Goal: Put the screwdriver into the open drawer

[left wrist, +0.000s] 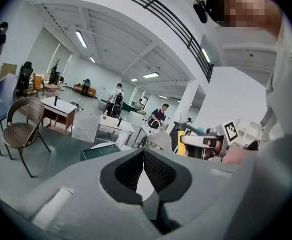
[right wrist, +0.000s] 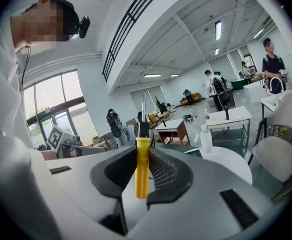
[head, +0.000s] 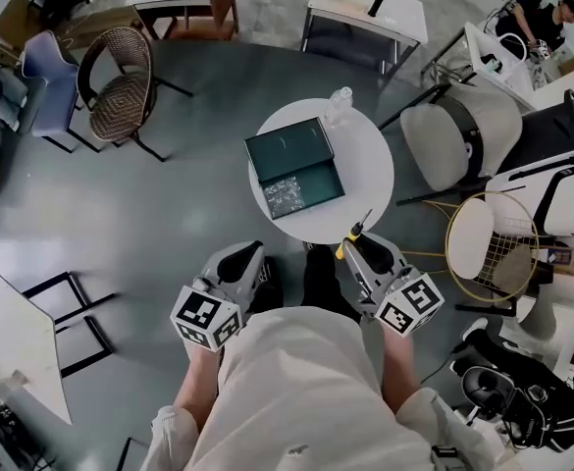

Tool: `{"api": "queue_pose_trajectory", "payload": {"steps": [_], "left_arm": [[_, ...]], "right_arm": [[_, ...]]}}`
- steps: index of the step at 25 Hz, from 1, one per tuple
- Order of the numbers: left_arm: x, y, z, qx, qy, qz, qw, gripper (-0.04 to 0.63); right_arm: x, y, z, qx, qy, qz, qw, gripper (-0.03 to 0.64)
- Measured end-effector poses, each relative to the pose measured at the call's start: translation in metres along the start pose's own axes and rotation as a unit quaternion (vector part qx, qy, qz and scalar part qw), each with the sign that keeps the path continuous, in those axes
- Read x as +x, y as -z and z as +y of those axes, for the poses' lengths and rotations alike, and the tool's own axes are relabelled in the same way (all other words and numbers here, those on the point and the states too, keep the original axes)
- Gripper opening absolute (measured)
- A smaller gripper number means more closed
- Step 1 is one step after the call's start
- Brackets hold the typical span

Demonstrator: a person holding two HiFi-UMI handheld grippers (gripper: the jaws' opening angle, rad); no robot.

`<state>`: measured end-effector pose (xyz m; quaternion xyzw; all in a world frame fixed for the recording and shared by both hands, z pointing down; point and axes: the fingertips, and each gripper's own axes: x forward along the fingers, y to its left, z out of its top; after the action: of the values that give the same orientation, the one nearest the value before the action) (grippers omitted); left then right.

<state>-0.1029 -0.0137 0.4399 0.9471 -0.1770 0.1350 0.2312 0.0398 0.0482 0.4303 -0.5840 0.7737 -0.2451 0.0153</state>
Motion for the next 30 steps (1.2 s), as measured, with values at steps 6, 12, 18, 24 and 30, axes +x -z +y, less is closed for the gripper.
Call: {"api": "queue_pose_trajectory", "payload": {"steps": [6, 12, 18, 24, 30], "left_arm": [[0.011, -0.029, 0.007, -0.004, -0.053, -0.036, 0.9980, 0.012], [0.018, -0.038, 0.008, -0.022, -0.106, -0.060, 0.9923, 0.012], [0.027, -0.031, -0.001, -0.042, -0.153, -0.066, 0.9852, 0.012], [0.030, -0.016, -0.010, -0.077, -0.214, -0.074, 0.9709, 0.012], [0.031, 0.000, -0.024, -0.110, -0.263, -0.081, 0.9550, 0.012]], "right_arm": [[0.029, -0.039, -0.021, -0.033, -0.056, 0.006, 0.998, 0.083], [0.055, -0.050, -0.042, -0.067, -0.094, 0.032, 0.993, 0.083], [0.076, -0.032, -0.070, -0.122, -0.111, 0.091, 0.982, 0.083], [0.103, 0.016, -0.098, -0.200, -0.137, 0.174, 0.954, 0.083], [0.127, 0.063, -0.123, -0.219, -0.160, 0.240, 0.932, 0.084]]}}
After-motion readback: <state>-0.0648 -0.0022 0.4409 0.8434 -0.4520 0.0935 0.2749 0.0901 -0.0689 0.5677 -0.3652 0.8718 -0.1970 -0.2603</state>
